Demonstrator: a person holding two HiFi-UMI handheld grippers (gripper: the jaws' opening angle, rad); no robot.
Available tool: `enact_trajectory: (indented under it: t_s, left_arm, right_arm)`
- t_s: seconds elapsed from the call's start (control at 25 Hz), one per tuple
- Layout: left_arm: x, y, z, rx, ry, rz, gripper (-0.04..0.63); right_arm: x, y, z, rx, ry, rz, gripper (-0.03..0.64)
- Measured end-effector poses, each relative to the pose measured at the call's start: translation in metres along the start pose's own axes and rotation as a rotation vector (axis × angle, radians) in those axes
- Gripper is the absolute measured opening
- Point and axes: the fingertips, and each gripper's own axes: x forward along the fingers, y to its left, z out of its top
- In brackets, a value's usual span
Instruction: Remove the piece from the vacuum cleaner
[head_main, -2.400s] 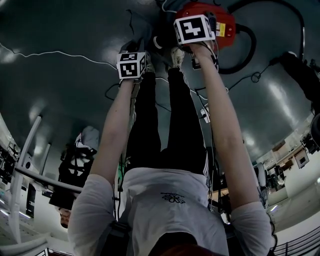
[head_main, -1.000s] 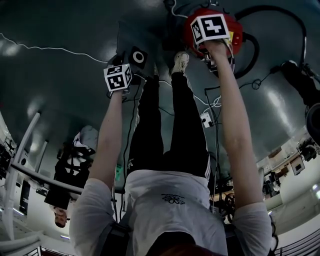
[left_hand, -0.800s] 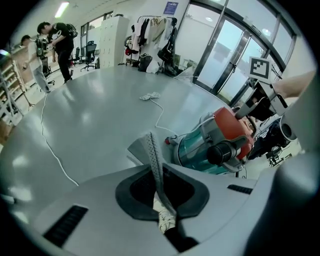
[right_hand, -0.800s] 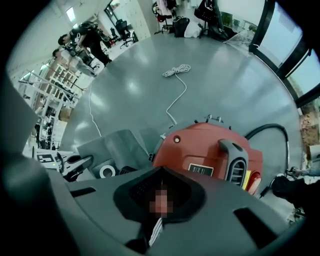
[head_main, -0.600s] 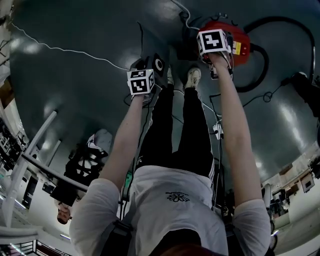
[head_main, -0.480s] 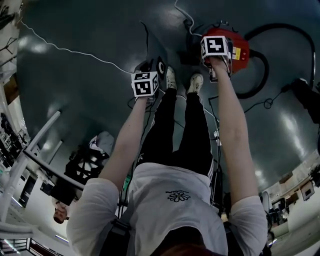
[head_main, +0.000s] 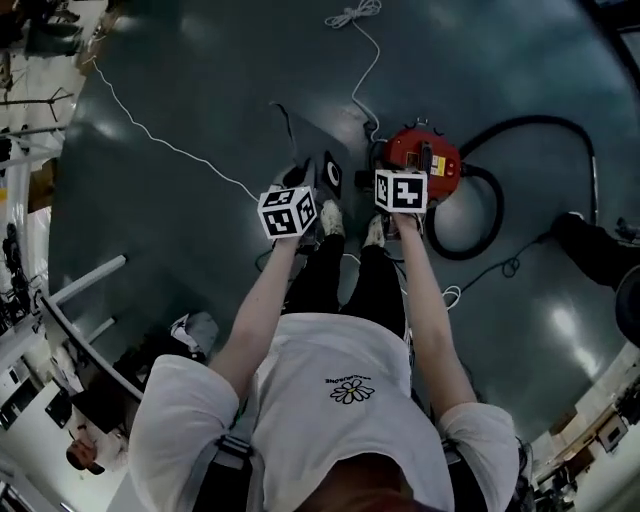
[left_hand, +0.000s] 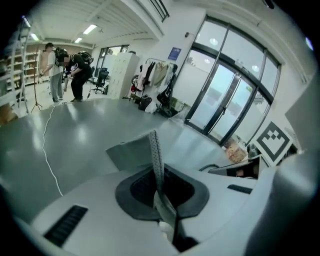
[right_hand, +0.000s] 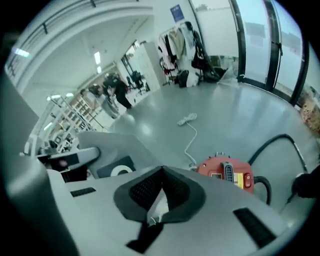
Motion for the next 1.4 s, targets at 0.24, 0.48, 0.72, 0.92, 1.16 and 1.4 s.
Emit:
enact_trajectory:
  t_s: [0.24, 0.48, 0.72, 0.92, 1.16, 1.4]
  left_arm:
    - [-0.089, -0.076, 0.071, 0.034, -0.181, -0.101, 0.015]
    - [-0.162, -0.11, 0.133, 0.155, -0.358, -0.071, 0.015]
    - [-0.191, -0.138, 0.164, 0.235, -0.482, -0.067, 0.015]
    - [-0.215, -0.144, 0.182, 0.202, -0.549, -0.073, 0.015]
    - [-0.225, -0.15, 0.189, 0.269, -0.584, -0.049, 0.015]
    - [-0.232, -0.164, 0.198, 0.329, -0.617, -0.046, 0.015]
  right_arm:
    - [-0.162, 0.036, 0.038, -0.007, -0.378, 0.114, 0.011]
    - [-0.273, 0.043, 0.068, -0.016, -0.618, 0.058, 0.011]
    - [-0.313, 0.063, 0.095, -0.189, -0.724, 0.005, 0.011]
    - [-0.339, 0.087, 0.103, -0.305, -0.785, -0.001, 0.011]
    - [-0.346, 0.095, 0.103, -0.332, -0.808, 0.02, 0.011]
    - [-0.348, 0.098, 0.107, -0.354, -0.814, 0.024, 0.011]
